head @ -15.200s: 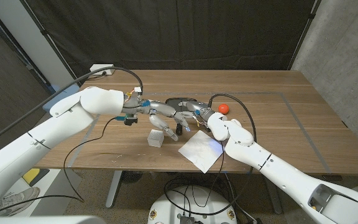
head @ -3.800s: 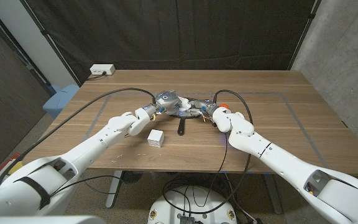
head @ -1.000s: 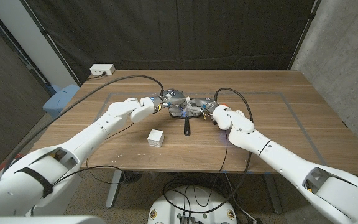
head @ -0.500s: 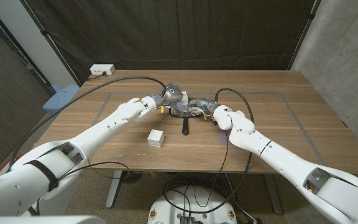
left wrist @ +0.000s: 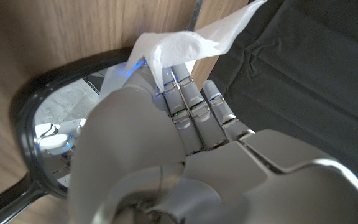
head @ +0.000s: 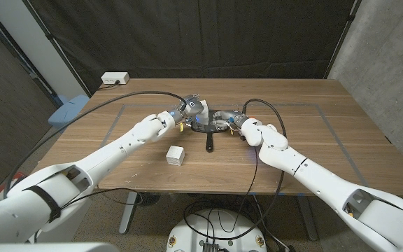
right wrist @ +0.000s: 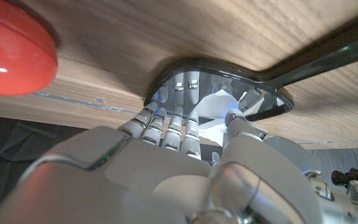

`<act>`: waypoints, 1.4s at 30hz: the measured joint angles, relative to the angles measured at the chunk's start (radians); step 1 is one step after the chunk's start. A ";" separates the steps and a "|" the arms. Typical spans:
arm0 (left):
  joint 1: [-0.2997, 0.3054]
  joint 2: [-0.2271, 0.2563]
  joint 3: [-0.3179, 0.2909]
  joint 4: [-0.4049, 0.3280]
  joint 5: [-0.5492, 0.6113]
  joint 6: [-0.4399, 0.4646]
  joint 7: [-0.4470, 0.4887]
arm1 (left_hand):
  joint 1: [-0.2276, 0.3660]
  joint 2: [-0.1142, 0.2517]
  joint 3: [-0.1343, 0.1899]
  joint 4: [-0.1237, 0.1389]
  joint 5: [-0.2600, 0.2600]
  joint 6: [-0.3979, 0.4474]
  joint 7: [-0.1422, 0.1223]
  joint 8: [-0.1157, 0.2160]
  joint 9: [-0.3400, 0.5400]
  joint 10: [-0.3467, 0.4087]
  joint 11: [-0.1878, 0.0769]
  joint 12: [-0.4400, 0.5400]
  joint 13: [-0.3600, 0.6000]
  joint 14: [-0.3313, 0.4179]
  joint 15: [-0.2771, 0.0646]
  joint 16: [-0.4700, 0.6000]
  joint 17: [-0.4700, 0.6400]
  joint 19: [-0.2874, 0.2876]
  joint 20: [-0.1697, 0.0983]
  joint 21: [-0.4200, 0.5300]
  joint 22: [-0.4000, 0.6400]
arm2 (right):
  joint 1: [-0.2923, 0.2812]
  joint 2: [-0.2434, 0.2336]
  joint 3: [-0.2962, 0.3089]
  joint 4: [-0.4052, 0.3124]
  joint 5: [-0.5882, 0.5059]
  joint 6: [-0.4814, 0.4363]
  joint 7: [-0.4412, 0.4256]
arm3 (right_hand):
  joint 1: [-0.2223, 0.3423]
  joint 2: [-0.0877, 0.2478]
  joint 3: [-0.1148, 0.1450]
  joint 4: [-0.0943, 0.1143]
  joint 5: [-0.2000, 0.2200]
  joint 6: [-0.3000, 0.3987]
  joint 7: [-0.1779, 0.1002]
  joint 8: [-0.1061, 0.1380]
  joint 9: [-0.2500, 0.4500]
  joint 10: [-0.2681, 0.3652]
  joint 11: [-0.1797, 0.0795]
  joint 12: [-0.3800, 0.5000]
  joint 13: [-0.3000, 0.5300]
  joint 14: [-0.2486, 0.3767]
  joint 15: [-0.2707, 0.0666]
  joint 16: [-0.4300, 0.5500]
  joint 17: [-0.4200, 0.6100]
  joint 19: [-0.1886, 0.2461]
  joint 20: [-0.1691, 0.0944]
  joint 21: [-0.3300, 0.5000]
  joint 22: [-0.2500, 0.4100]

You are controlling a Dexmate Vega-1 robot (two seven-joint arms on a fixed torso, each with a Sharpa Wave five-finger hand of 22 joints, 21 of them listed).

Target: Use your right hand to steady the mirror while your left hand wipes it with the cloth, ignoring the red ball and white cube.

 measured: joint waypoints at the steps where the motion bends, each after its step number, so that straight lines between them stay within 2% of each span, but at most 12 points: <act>1: 0.000 0.000 0.000 0.000 -0.004 0.008 0.008 | 0.000 0.000 0.000 0.000 0.000 0.005 -0.002 0.000 0.001 0.004 -0.004 0.000 0.002 0.000 0.000 -0.002 0.000 0.000 0.000 0.000 0.000 | -0.002 -0.001 0.003 -0.002 0.000 0.000 0.000 | 0.000 0.000 0.000 0.000 0.000 -0.005 0.002 0.000 0.000 -0.002 -0.002 0.000 0.000 0.000 0.000 0.000 0.000 0.000 0.000 0.000 0.000; 3: 0.037 0.005 -0.032 -0.054 -0.010 0.017 0.018 | 0.000 0.000 0.000 0.000 0.000 0.007 -0.004 0.000 0.001 0.006 -0.007 -0.001 0.002 0.000 0.000 -0.002 0.000 0.000 0.000 0.000 0.000 | -0.004 -0.001 0.007 -0.004 0.010 0.011 -0.010 | 0.000 0.000 -0.006 0.006 0.000 -0.017 -0.001 -0.009 0.000 -0.009 0.002 -0.004 0.000 0.000 0.000 0.000 0.001 0.000 0.000 0.000 0.000; 7: 0.039 0.006 -0.035 -0.059 -0.026 0.042 0.045 | 0.001 0.001 -0.003 -0.003 -0.001 0.007 -0.003 0.000 -0.001 0.006 -0.007 -0.004 0.002 0.000 0.000 -0.002 0.000 0.000 0.000 0.000 0.000 | -0.016 -0.002 0.027 -0.013 0.011 0.012 -0.012 | -0.045 -0.028 -0.030 0.030 0.000 -0.052 0.002 -0.018 0.000 -0.033 0.010 -0.011 0.000 -0.002 0.002 0.000 0.002 -0.012 0.012 0.000 0.000; 8: 0.071 0.008 -0.068 -0.109 -0.031 0.048 0.051 | 0.001 0.001 -0.003 -0.003 -0.001 0.006 -0.003 0.000 -0.001 0.006 -0.007 -0.004 0.002 0.000 0.000 -0.002 0.000 0.000 0.000 0.000 0.000 | -0.021 -0.002 0.034 -0.015 0.037 0.026 -0.031 | -0.055 -0.033 -0.036 0.036 0.000 -0.059 0.002 -0.018 0.000 -0.036 0.007 -0.011 0.000 -0.007 0.007 0.000 0.002 -0.015 0.015 0.000 0.000; 12: 0.112 0.012 -0.106 -0.171 -0.045 0.067 0.075 | 0.001 0.001 -0.007 0.001 -0.001 0.003 0.000 0.000 -0.001 0.007 -0.007 -0.004 0.006 0.000 0.000 -0.002 0.000 0.000 0.000 0.000 0.000 | -0.036 -0.001 0.060 -0.022 0.066 0.039 -0.049 | -0.084 -0.049 -0.057 0.051 0.000 -0.087 0.005 -0.025 0.000 -0.053 0.016 -0.015 0.000 -0.013 0.013 0.000 0.007 -0.022 0.022 -0.001 0.000; 15: 0.141 0.014 -0.131 -0.212 -0.053 0.078 0.085 | 0.001 0.001 -0.007 0.001 -0.001 0.003 0.000 0.000 0.001 0.007 -0.007 -0.005 0.008 0.000 0.000 -0.002 0.000 0.000 0.000 0.000 0.002 | -0.049 0.001 0.084 -0.026 0.118 0.065 -0.077 | -0.095 -0.055 -0.066 0.055 0.000 -0.096 0.006 -0.025 0.000 -0.064 0.025 -0.019 0.000 -0.013 0.013 0.000 0.007 -0.022 0.022 -0.006 0.000; 21: 0.205 0.020 -0.185 -0.309 -0.070 0.098 0.087 | 0.001 0.001 -0.007 0.001 -0.001 0.003 0.000 -0.008 0.003 0.008 -0.009 -0.007 0.008 0.000 0.000 -0.002 0.000 0.000 0.000 0.000 0.002 | -0.080 0.004 0.140 -0.031 0.215 0.129 -0.121 | -0.107 -0.059 -0.070 0.059 0.000 -0.100 0.011 -0.025 0.000 -0.075 0.025 -0.019 0.000 -0.016 0.016 0.000 0.007 -0.022 0.022 -0.006 0.000; 28: 0.289 0.024 -0.259 -0.425 -0.072 0.100 0.084 | 0.004 0.004 -0.007 0.001 -0.001 0.003 0.000 -0.009 0.003 0.008 -0.009 -0.008 0.011 0.000 0.000 -0.002 0.000 0.000 0.000 0.000 0.000 | -0.080 0.004 0.140 -0.031 0.306 0.196 -0.159 | -0.117 -0.062 -0.079 0.067 0.000 -0.107 0.007 -0.025 0.000 -0.075 0.025 -0.019 0.000 -0.018 0.018 0.000 0.007 -0.022 0.022 -0.006 0.000; 29: 0.305 0.024 -0.275 -0.446 -0.097 0.124 0.035 | 0.004 0.004 -0.007 0.001 -0.001 0.003 0.000 -0.014 0.003 0.008 -0.009 -0.008 0.011 0.000 0.000 -0.002 0.000 0.003 -0.003 0.002 0.000 | -0.116 0.006 0.199 -0.036 0.324 0.210 -0.165 | -0.120 -0.064 -0.079 0.067 0.000 -0.107 0.007 -0.025 0.000 -0.075 0.025 -0.019 0.000 -0.018 0.018 0.000 0.007 -0.022 0.022 -0.006 0.000; 30: 0.315 0.023 -0.284 -0.457 -0.099 0.126 0.031 | 0.004 0.004 -0.007 0.001 -0.001 0.003 0.000 -0.015 0.003 0.008 -0.009 -0.013 0.014 0.000 0.000 -0.007 0.000 0.013 -0.004 0.004 0.001 | -0.123 0.006 0.211 -0.037 0.336 0.220 -0.170 | -0.120 -0.064 -0.081 0.065 0.000 -0.107 0.007 -0.025 0.000 -0.075 0.025 -0.019 0.000 -0.018 0.018 0.000 0.007 -0.021 0.022 -0.006 0.000; 35: 0.365 0.018 -0.331 -0.516 -0.107 0.132 0.013 | 0.004 0.004 -0.007 0.001 -0.001 -0.003 0.006 -0.023 0.007 0.008 -0.009 -0.016 0.019 0.000 0.000 -0.009 -0.003 0.064 0.012 0.023 0.001 | -0.138 0.010 0.234 -0.037 0.411 0.278 -0.193 | -0.124 -0.069 -0.085 0.069 0.000 -0.107 0.007 -0.025 0.000 -0.081 0.031 -0.019 0.000 -0.018 0.018 0.000 0.004 -0.016 0.027 -0.006 0.000; 42: 0.430 -0.004 -0.400 -0.578 -0.148 0.149 -0.017 | 0.008 0.008 -0.007 0.001 -0.001 -0.008 0.012 -0.023 0.007 0.008 -0.009 -0.019 0.022 0.006 -0.006 -0.009 -0.003 0.083 0.018 0.031 0.000 | -0.175 0.032 0.299 -0.014 0.503 0.358 -0.222 | -0.132 -0.077 -0.090 0.072 0.000 -0.107 0.007 -0.025 0.000 -0.086 0.036 -0.019 0.000 -0.012 0.023 0.000 0.004 -0.010 0.033 -0.006 0.000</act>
